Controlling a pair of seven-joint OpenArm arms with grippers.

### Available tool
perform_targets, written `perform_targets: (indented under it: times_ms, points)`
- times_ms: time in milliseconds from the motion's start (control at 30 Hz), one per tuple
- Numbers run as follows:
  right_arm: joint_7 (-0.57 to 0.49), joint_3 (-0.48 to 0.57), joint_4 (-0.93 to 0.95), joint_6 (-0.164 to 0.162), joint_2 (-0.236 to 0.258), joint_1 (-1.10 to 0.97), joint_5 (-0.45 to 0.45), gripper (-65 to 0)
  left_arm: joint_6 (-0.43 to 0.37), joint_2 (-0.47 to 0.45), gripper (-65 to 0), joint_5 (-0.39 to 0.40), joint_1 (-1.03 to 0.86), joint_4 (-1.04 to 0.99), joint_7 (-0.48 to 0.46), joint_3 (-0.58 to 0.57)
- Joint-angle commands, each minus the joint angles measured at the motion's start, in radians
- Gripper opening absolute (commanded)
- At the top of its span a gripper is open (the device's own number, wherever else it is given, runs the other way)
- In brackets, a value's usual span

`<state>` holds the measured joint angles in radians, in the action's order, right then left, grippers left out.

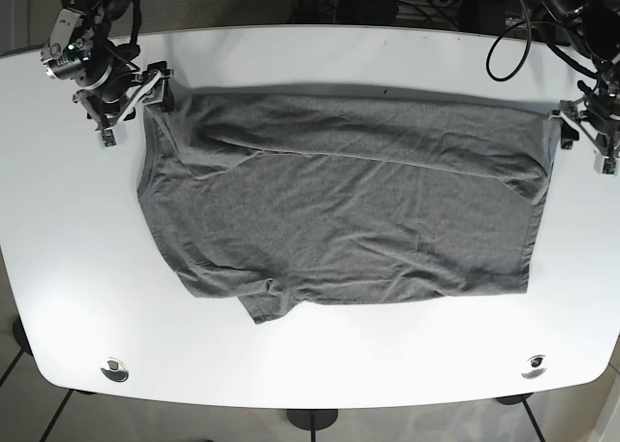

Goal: Fold the T-shirt properly
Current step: 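Release the edge and pull both grippers back along the shirt edge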

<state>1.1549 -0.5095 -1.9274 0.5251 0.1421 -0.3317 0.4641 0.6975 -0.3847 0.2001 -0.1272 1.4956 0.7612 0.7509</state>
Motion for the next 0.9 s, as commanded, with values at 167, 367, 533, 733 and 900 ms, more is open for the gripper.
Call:
perform_targets:
  times_ms: [167, 367, 533, 733, 900]
  points:
    - [-0.052, 0.001, 0.081, 0.011, 0.008, 0.026, -0.008, -47.7, 0.001, -0.02, -41.4, 0.002, 0.024, -0.102, -0.053, 0.002]
    - [-0.052, 0.004, 0.087, 0.013, 0.058, 0.026, -0.005, -61.4, 0.001, -0.026, -64.3, -0.069, 0.064, -0.207, -0.053, -0.069]
    - [-0.049, 0.005, 0.085, 0.077, 0.13, 0.023, -0.005, -57.2, 0.001, -0.024, -64.3, -0.1, 0.056, -0.214, -0.053, -0.067]
    - [-0.049, -0.005, 0.085, 0.08, 0.205, 0.003, -0.006, -37.4, 0.001, -0.026, -64.2, -0.095, -0.029, -0.152, -0.053, -0.067]
    - [-0.049, -0.047, 0.016, 0.08, 0.175, -0.039, 0.103, -30.4, 0.001, -0.021, -64.2, -0.095, -0.041, -0.117, -0.05, -0.066]
